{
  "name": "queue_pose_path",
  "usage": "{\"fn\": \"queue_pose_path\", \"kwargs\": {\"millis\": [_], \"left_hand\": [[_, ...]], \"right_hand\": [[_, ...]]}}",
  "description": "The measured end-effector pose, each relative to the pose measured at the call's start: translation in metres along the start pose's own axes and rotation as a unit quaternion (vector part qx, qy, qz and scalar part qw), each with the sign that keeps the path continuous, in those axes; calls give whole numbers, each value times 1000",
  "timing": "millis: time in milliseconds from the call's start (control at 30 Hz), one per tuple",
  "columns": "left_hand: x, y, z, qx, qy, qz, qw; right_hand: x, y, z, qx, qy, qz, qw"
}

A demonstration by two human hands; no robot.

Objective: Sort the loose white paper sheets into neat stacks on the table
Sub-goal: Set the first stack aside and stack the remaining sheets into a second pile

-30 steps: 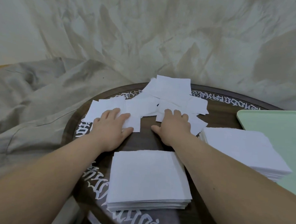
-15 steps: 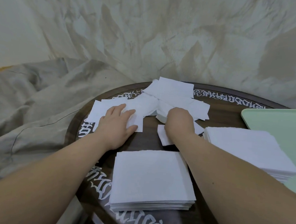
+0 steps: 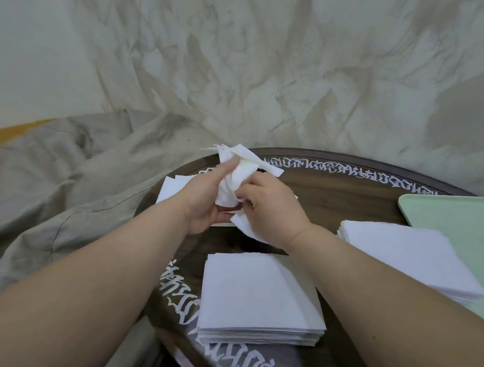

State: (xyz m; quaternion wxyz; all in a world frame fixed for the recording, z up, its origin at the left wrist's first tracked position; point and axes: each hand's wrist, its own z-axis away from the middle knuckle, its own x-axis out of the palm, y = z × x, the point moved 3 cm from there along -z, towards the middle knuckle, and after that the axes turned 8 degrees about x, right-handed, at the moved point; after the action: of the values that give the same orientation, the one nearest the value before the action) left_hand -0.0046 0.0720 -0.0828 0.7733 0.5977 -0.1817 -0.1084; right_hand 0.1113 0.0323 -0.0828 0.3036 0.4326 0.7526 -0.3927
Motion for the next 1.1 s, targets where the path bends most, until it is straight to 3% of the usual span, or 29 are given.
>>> {"fn": "queue_pose_path", "kwargs": {"millis": [133,267,433,533,600,733,1100], "left_hand": [[-8,-4,-2,25,61,-20,998],[-10,-8,-2,36,59,-51,996],[-16,-8,3,34,80,-78,993],[-24,-7,10,27,84,-75,993],[-28,-7,16,28,88,-81,992],[-33,-2,29,57,92,-77,991],[-52,32,60,132,188,5,973]], "right_hand": [[-4,1,1,72,-71,-98,990],[-14,0,1,154,-72,-186,968],[-18,15,5,250,-26,-171,953],[-21,26,8,310,-65,-134,939],[-20,29,11,341,-88,-156,923],[-15,19,17,372,-131,-306,866],[-26,-12,15,295,-148,-202,922]]}}
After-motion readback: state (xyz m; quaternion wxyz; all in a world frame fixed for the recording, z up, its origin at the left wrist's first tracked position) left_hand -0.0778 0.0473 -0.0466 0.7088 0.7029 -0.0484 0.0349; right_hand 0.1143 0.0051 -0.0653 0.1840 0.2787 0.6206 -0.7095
